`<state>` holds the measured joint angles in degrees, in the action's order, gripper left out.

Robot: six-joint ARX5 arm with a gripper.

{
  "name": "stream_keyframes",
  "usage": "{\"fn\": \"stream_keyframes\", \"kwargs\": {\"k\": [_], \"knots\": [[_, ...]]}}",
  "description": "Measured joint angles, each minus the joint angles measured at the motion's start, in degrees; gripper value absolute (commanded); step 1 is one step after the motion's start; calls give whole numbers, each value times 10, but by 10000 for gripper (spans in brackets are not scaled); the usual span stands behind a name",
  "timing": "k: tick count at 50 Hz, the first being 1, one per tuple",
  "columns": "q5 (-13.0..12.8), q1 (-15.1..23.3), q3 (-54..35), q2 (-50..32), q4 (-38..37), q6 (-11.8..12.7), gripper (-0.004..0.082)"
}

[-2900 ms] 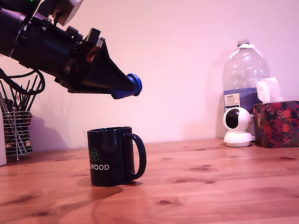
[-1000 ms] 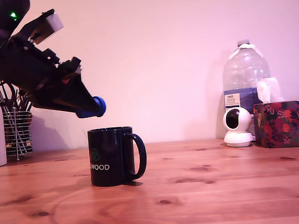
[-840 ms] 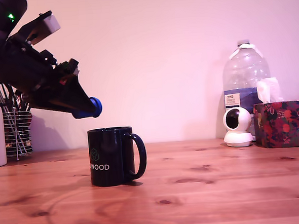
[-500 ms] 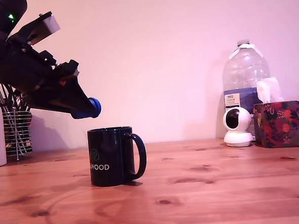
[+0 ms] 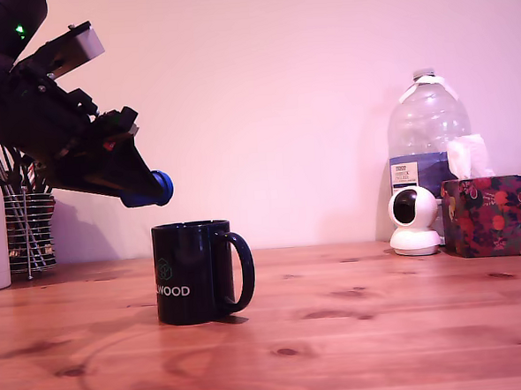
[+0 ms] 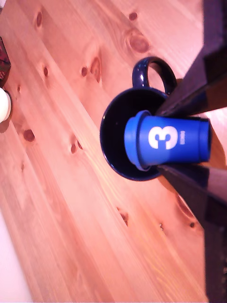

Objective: Pick up the coffee capsules from the table one by one and drop them inside the nearest coffee cup

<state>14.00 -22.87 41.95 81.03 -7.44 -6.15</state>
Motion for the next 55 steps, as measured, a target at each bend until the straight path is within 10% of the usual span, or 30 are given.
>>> {"fn": "stream_keyframes", "kwargs": {"k": [55], "knots": [[-10,-23,160,147,105,0,197]]}}
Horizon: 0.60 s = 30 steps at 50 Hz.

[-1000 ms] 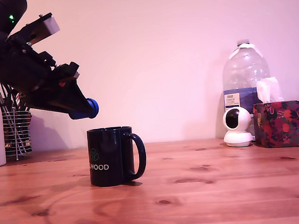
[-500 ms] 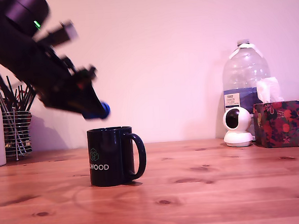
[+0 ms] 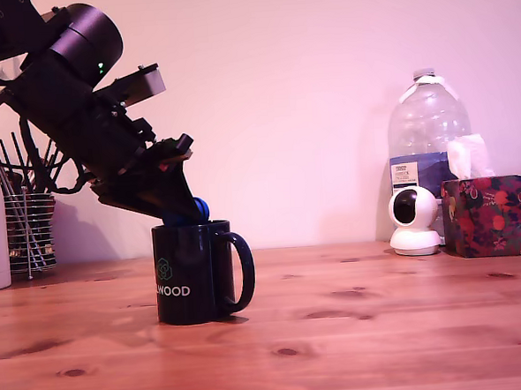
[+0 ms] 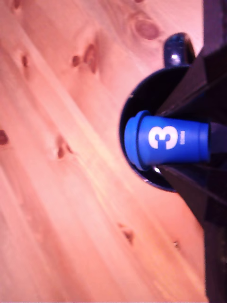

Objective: Pick up the coffee capsules from the table one by one and drop them inside the nearest coffee cup

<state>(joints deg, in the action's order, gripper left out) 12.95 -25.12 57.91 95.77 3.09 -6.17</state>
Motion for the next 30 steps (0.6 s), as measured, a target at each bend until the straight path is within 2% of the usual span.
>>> {"fn": "stream_keyframes", "kwargs": {"k": [20,22,28,30], "knots": [[0,0,0,0,0,0,204],[0,0,0,0,0,0,241],[0,0,0,0,-1,0,557],[0,0,0,0,0,0,598]]}}
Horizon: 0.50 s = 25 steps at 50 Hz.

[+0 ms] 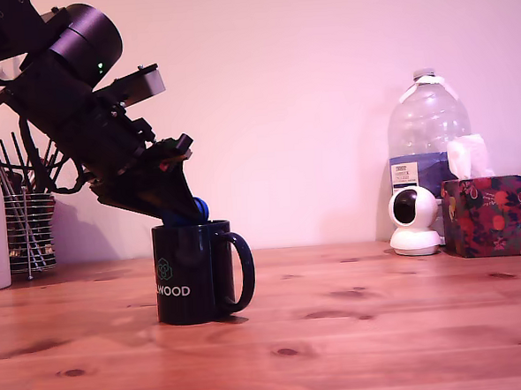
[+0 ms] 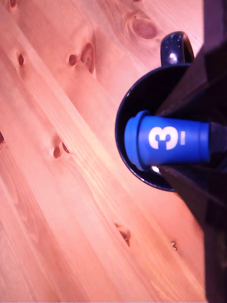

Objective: Pick up the coffee capsules from the table one by one and drop them inside the nearest coffee cup

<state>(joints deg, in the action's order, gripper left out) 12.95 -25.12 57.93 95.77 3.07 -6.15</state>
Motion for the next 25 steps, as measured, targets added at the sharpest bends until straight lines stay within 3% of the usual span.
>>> {"fn": "stream_keyframes", "kwargs": {"k": [17,21,25], "knots": [[0,0,13,0,13,0,571],[0,0,14,0,19,0,508],[0,0,14,0,28,0,332]]}}
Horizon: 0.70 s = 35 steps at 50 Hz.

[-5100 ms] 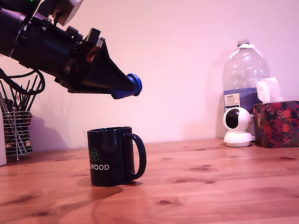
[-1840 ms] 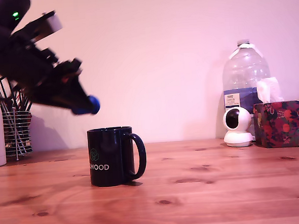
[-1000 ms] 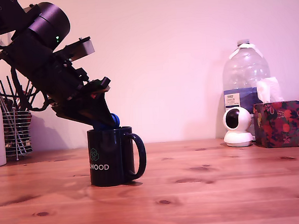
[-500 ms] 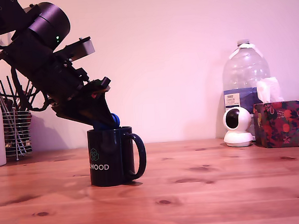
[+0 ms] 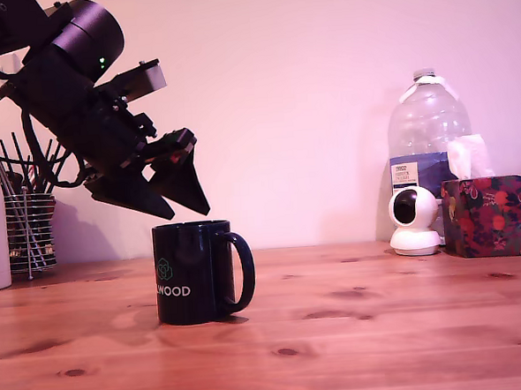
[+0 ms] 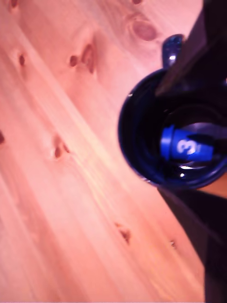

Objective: Pick up the coffee capsules from the table one by one and drop them inside the nearest coffee cup

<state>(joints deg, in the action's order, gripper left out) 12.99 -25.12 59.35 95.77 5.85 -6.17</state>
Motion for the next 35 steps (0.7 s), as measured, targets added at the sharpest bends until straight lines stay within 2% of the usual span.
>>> {"fn": "stream_keyframes", "kwargs": {"k": [4,6,8,20,28,35], "knots": [[2,0,0,0,7,0,61],[4,0,0,-1,10,0,-37],[5,0,0,-3,13,0,-11],[9,5,0,-78,14,0,-14],[14,23,-28,-141,-27,1,-14],[15,51,-92,-169,-54,27,-14]]}}
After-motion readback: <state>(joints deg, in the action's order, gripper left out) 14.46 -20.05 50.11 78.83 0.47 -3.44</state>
